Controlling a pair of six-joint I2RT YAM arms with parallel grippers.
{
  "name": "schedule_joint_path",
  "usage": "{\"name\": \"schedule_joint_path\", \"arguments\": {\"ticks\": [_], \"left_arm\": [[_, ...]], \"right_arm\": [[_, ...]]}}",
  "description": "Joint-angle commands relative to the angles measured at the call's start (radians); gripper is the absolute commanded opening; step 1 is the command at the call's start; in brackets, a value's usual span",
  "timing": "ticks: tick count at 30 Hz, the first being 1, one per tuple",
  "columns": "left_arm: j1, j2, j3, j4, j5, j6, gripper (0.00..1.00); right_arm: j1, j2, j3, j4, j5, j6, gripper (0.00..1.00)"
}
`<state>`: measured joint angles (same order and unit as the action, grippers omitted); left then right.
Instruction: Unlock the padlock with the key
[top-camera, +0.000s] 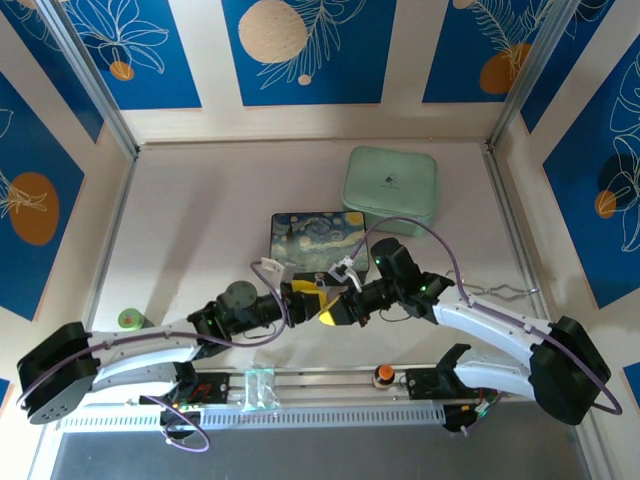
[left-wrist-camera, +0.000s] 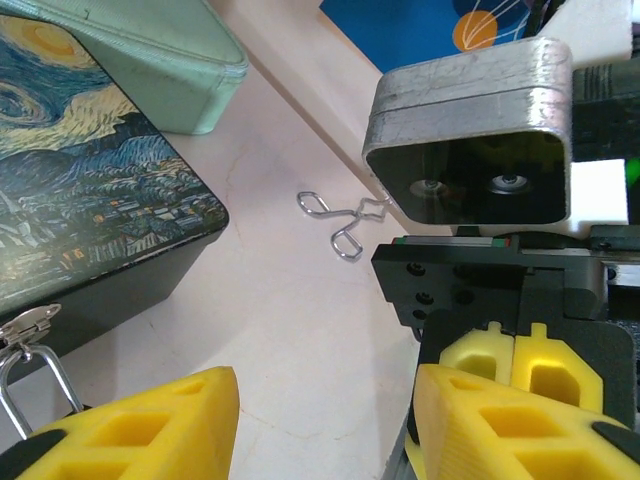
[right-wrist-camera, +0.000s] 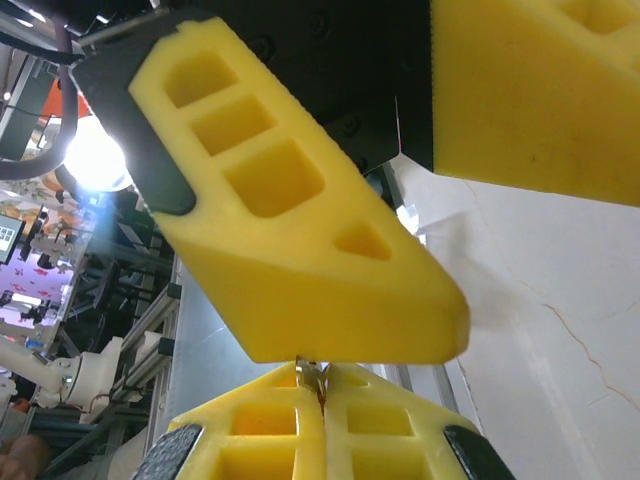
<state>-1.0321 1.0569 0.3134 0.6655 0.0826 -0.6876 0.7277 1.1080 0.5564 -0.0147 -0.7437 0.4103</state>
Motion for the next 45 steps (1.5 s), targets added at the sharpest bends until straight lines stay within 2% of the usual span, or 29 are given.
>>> {"name": "schedule_joint_path", "arguments": {"ticks": [1,3,7,9,11,14,17,19,24,27,30,35,40,45], "left_arm": [[-0.01,0.025,0.022,0.197,0.086,-0.032,0.51],[0.001,0.028,0.016,0.212,0.064,-0.041,0.49],[0.014,-0.035,0.039,0.035,-0.067,-0.023,0.4],[0.026,-0.051,0.038,0.029,-0.075,-0.021,0.36],[0.036,-0.044,0.054,0.044,-0.019,-0.01,0.36],[0.041,0.025,0.115,0.05,0.14,0.02,0.42],[0.044,0.114,0.136,0.107,0.221,0.013,0.41],[0.056,0.154,0.125,0.165,0.228,-0.013,0.35],[0.08,0.176,0.099,0.224,0.222,-0.041,0.33],[0.087,0.183,0.102,0.225,0.259,-0.038,0.3],[0.095,0.206,0.113,0.212,0.303,-0.044,0.29],[0.122,0.189,0.058,0.22,0.223,-0.067,0.29],[0.136,0.175,0.066,0.193,0.218,-0.057,0.29],[0.136,0.204,0.071,0.264,0.268,-0.075,0.28]], "right_arm": [[-0.031,0.034,0.025,0.0,0.034,-0.014,0.0],[-0.045,0.031,0.02,0.003,0.029,-0.02,0.0],[-0.077,0.021,0.017,-0.009,0.02,-0.03,0.0],[-0.085,0.029,0.022,-0.032,0.027,-0.046,0.0],[-0.091,0.046,0.028,-0.047,0.027,-0.062,0.0],[-0.093,0.062,0.031,-0.024,0.011,-0.061,0.0],[-0.094,0.07,0.034,-0.009,0.0,-0.062,0.0],[-0.098,0.07,0.03,-0.001,-0.011,-0.063,0.0],[-0.114,0.042,-0.001,0.034,-0.038,-0.041,0.0],[-0.119,0.042,-0.004,0.043,-0.046,-0.037,0.0],[-0.122,0.053,-0.005,0.05,-0.054,-0.033,0.0],[-0.128,0.044,-0.018,0.061,-0.056,-0.027,0.0],[-0.122,0.058,-0.009,0.056,-0.06,-0.031,0.0],[-0.124,0.063,-0.01,0.062,-0.062,-0.025,0.0]]}}
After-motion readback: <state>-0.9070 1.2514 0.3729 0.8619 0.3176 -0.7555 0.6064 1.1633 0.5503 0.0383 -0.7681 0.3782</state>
